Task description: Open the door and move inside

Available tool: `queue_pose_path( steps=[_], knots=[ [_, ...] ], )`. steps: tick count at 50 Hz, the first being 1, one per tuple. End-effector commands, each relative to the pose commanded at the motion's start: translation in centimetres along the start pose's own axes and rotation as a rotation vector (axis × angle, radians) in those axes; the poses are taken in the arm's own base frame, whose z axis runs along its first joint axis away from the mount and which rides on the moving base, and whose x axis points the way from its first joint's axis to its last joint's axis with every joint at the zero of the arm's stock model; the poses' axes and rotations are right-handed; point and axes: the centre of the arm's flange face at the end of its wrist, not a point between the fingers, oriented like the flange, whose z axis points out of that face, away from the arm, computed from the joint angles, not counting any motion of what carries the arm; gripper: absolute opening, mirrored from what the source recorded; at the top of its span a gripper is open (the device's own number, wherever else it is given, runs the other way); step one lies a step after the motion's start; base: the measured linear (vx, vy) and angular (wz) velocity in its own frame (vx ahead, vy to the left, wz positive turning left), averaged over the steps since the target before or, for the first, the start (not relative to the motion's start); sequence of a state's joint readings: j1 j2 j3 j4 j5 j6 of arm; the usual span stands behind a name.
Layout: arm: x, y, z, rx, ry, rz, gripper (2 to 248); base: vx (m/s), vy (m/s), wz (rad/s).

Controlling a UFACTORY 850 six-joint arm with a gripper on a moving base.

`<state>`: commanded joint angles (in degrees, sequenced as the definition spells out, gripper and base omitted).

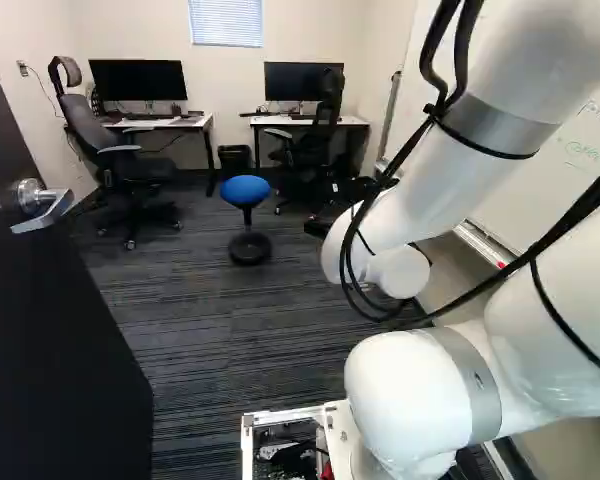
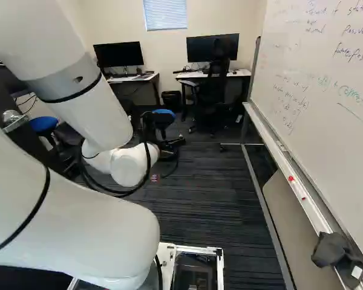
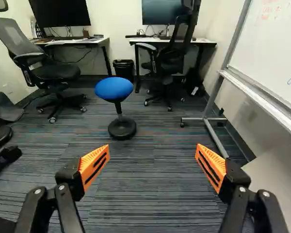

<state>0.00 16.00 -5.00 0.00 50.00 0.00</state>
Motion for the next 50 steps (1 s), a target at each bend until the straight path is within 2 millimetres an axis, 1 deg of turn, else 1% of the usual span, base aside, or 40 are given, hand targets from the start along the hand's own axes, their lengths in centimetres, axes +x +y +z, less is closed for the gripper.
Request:
queue_pose_path(
  steps=[50],
  knots=[
    [0.0,0.0,0.0,0.0,0.0,0.0,247,0.213,0.006,-0.001]
  ],
)
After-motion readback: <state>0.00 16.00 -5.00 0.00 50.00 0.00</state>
